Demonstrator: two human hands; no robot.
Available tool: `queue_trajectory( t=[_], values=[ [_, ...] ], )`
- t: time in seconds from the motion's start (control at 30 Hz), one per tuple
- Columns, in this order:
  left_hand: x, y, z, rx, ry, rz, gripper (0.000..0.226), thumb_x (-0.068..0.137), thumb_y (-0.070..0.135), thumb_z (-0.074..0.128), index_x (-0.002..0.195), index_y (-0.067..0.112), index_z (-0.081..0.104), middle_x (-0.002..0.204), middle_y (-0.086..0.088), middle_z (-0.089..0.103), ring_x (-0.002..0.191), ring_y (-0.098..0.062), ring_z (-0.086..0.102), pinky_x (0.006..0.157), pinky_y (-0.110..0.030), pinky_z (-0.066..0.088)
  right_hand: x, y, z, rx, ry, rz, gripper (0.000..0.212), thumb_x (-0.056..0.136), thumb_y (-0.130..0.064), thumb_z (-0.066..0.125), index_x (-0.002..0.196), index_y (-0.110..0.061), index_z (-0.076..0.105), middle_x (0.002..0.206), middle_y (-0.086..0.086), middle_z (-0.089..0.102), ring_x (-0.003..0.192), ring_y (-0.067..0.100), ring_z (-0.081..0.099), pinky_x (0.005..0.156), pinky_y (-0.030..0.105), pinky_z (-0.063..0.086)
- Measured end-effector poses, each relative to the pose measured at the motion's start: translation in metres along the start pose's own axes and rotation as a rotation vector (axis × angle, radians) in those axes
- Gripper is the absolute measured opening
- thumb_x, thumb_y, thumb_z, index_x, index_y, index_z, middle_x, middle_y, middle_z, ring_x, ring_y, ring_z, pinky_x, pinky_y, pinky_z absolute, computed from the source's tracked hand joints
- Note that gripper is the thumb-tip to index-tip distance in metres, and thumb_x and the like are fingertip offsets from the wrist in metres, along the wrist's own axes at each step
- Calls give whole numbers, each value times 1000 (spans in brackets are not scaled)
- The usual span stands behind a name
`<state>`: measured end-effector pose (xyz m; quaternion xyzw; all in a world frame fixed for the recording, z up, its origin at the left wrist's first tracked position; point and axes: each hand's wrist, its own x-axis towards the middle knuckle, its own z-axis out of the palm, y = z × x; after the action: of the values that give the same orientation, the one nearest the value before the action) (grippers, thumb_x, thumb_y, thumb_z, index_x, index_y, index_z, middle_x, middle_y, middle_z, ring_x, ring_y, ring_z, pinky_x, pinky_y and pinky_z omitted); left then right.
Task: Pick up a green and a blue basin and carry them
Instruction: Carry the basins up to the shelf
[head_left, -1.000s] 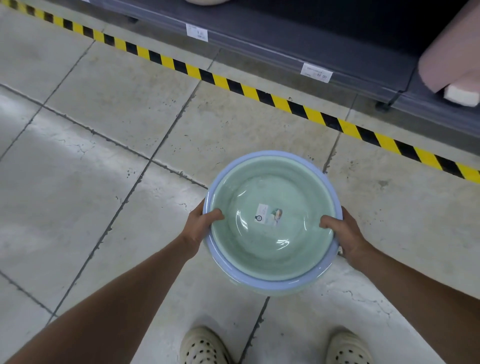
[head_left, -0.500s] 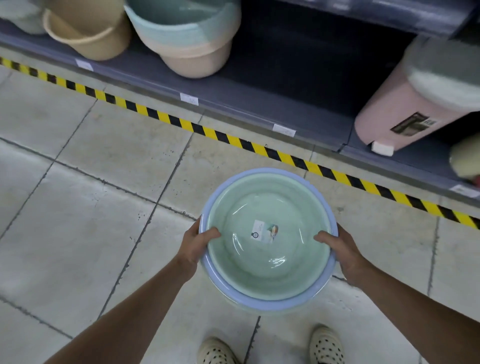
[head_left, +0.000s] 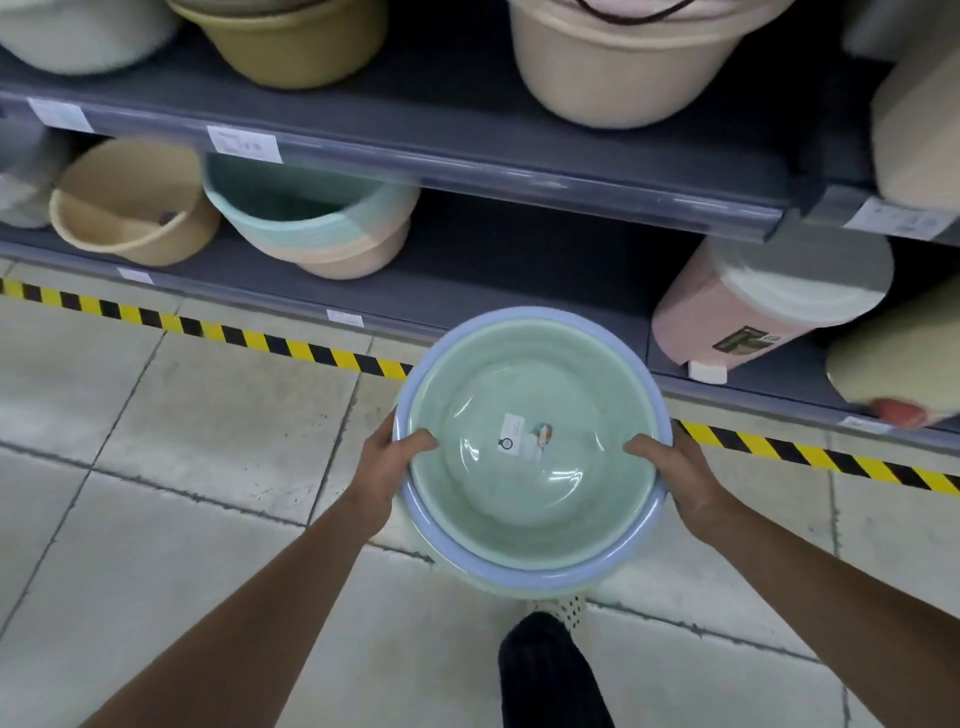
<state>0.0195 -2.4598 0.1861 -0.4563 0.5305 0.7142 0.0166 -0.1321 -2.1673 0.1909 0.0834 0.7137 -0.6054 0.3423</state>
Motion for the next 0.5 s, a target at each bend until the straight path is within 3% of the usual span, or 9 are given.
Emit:
queue_trajectory(
  t=[0.1, 0.23, 0.5],
  values=[
    [28, 25, 11, -21, 0, 5, 45, 62, 9, 72, 106, 19, 75, 101, -9, 79, 97, -36, 72, 80, -42, 59, 34, -21, 0, -8, -24, -40, 29, 89, -2, 66, 107, -24, 71, 103, 3, 78, 94, 24, 74, 83, 40, 58],
    [66, 47, 18, -30, -8, -3, 45, 64, 8, 72, 107, 21, 74, 105, -11, 79, 95, -35, 73, 87, -48, 60, 69, -40, 5, -18, -52, -80, 28, 91, -3, 66, 109, -25, 70, 99, -6, 79, 88, 12, 75, 73, 24, 60],
    [151, 62, 28, 38, -24, -7, 43, 62, 12, 72, 104, 18, 74, 91, -2, 80, 84, -28, 73, 74, -37, 59, 147, -30, 16, 30, 41, -16, 26, 91, -6, 65, 113, -19, 68, 103, 0, 77, 89, 15, 74, 75, 28, 55]
  ],
)
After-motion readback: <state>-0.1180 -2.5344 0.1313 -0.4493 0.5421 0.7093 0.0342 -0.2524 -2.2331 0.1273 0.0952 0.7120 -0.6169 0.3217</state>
